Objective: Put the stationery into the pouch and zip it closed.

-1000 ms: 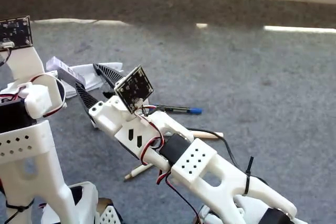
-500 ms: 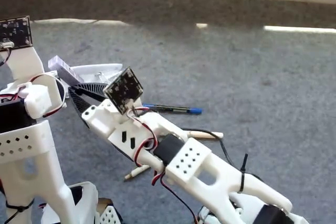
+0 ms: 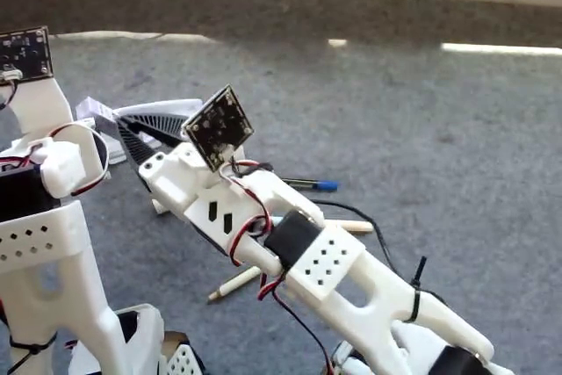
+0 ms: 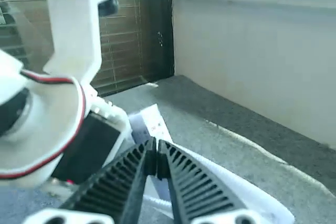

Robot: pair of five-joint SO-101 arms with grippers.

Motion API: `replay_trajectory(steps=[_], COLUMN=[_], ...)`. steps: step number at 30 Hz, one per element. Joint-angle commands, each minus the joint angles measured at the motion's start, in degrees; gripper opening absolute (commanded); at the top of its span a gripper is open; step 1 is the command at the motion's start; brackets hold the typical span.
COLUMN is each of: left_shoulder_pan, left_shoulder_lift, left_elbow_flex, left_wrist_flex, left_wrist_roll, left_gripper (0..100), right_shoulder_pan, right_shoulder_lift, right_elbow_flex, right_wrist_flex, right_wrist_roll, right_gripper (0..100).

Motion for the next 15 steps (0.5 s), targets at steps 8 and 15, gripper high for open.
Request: replay_trajectory(steps=[8,15], left_shoulder_pan=[-0.7,-0.7], left_shoulder_lift=[0.8,0.8], left_elbow_flex=[-1.5,-0.1], left_wrist_flex=[0.2,-0.6], left_wrist_roll=[0.5,0.5], left_gripper=[1,1], right_shoulder_pan=[-0.3,2.2], right_shoulder_lift=[6.6,16.4], right_elbow_flex=[-5.1,-13.4], right_wrist_flex=[2.2,2.3], right_wrist_roll=[-0.1,-0.4], right_gripper=[0.5,0.5])
